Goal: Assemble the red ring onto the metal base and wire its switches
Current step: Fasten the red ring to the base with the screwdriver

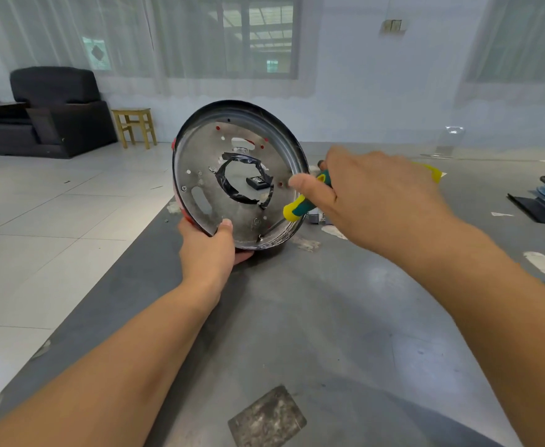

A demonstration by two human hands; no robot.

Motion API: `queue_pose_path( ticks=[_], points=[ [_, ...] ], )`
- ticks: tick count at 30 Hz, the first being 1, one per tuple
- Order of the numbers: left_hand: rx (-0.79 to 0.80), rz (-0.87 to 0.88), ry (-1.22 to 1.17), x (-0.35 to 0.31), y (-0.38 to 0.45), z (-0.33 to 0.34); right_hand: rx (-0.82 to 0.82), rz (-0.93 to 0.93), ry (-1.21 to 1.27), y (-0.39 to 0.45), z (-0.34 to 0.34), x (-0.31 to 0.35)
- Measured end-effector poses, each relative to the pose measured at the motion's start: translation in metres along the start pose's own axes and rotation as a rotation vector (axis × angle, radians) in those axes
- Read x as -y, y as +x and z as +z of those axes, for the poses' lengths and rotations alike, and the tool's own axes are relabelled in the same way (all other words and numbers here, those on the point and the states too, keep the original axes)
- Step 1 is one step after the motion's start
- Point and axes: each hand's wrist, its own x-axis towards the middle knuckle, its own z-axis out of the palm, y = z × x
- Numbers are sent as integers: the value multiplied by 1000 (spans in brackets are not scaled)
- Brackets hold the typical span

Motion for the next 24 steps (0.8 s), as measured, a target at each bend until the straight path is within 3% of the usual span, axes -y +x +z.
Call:
queue_pose_path(
  ticks=[4, 6, 9, 13, 15, 18, 20, 22, 24],
  points=[
    [-16, -25, -16, -1, 1, 0, 244, -116, 415, 1, -8, -13],
    [-6, -23, -9, -1, 0, 0, 304, -200, 468, 3, -13, -14],
    [4, -15, -9, -1, 0, 0, 146, -262, 415, 5, -11, -8],
    [9, -11, 20, -1, -1, 0, -67, -40, 38, 2, 1, 9],
    [8, -5, 27, -1, -2, 1, -51, 16, 3, 1, 3, 6],
    [1, -11, 6, -2, -2, 0, 185, -112, 395, 1, -3, -9],
    [2, -12, 3, -2, -2, -1, 314, -187, 511, 4, -10, -16],
    [9, -8, 9, -1, -3, -1, 259, -243, 454, 7, -11, -18],
    [4, -14, 6, -1, -2, 0, 87, -259, 331, 5, -8, -13]
  ],
)
